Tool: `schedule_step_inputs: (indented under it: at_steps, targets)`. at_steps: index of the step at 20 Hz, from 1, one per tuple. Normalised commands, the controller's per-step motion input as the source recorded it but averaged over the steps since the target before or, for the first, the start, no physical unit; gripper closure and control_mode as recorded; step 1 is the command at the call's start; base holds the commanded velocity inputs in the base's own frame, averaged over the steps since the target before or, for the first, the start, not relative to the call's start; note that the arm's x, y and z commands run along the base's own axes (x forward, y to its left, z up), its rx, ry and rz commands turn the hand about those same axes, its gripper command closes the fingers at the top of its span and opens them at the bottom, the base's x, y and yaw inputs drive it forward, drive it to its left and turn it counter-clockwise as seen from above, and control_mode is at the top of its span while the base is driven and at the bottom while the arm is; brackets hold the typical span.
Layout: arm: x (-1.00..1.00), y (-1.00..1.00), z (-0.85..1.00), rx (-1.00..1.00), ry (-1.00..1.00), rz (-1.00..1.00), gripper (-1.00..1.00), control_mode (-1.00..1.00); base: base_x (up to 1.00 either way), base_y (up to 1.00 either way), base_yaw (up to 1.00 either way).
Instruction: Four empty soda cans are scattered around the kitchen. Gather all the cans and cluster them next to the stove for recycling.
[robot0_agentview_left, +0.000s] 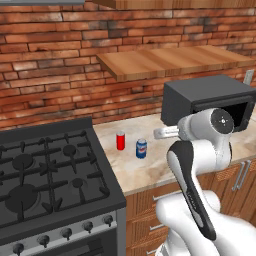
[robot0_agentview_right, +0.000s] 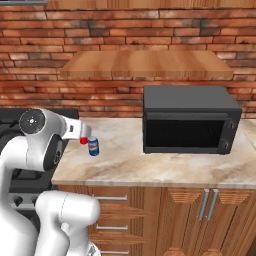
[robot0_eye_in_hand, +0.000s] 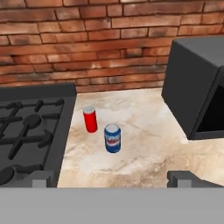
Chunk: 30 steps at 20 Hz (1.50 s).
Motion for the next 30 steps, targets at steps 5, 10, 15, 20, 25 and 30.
schedule_step_inputs:
  at_steps: [5,10,15,20,25,30]
  targets:
    - [-0.24,-0.01,0.31,0.0,-0.04,-0.02,-1.0,-1.0,0.0,0.0,0.0]
    - [-0.27,-0.04,0.23,0.0,-0.02,-0.04,-1.0,-1.0,0.0,0.0,0.0]
    - [-0.17,-0.08,0.1,0.0,0.0,-0.04,-1.0,-1.0,0.0,0.0,0.0]
    - [-0.17,-0.13,0.03,0.0,0.0,-0.04,-1.0,-1.0,0.0,0.0,0.0]
    - [0.0,-0.02,0.0,0.0,0.0,0.0,-1.0,1.0,0.0,0.0,0.0]
    - [0.0,0.0,0.0,0.0,0.0,0.0,-1.0,1.0,-0.22,0.0,0.0]
